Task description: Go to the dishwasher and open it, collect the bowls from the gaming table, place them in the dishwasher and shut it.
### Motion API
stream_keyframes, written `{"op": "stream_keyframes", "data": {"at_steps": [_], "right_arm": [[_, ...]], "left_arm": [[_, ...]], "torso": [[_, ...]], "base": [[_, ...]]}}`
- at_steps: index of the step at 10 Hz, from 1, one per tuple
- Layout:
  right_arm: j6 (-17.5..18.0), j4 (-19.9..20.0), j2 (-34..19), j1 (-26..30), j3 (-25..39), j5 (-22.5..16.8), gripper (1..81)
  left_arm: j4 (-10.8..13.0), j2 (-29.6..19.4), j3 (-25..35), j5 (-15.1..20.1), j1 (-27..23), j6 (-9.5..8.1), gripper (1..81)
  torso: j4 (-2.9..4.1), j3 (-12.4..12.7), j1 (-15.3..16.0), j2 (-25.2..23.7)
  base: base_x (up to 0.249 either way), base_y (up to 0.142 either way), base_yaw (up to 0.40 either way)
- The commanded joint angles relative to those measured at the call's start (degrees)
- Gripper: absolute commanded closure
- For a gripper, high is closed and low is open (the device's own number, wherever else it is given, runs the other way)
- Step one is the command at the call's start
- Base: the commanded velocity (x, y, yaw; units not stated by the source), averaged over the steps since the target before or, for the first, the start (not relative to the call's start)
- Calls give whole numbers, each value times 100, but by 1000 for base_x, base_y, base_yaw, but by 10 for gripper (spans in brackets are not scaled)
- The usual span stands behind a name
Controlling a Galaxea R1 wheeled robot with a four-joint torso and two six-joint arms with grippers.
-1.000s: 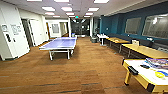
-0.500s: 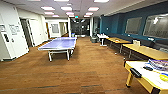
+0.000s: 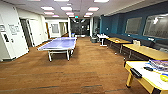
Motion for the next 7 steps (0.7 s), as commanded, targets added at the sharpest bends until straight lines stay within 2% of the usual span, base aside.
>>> {"op": "stream_keyframes", "data": {"at_steps": [1,7], "right_arm": [[-5,-89,23,266,10,-245,10],[-13,-81,23,300,1,-245,10]], "left_arm": [[34,-26,14,273,-204,5,10],[96,-18,5,264,-204,14,10]], "torso": [[0,0,0,0],[0,0,-2,0]], "base": [[0,0,0],[0,0,-16]]}}
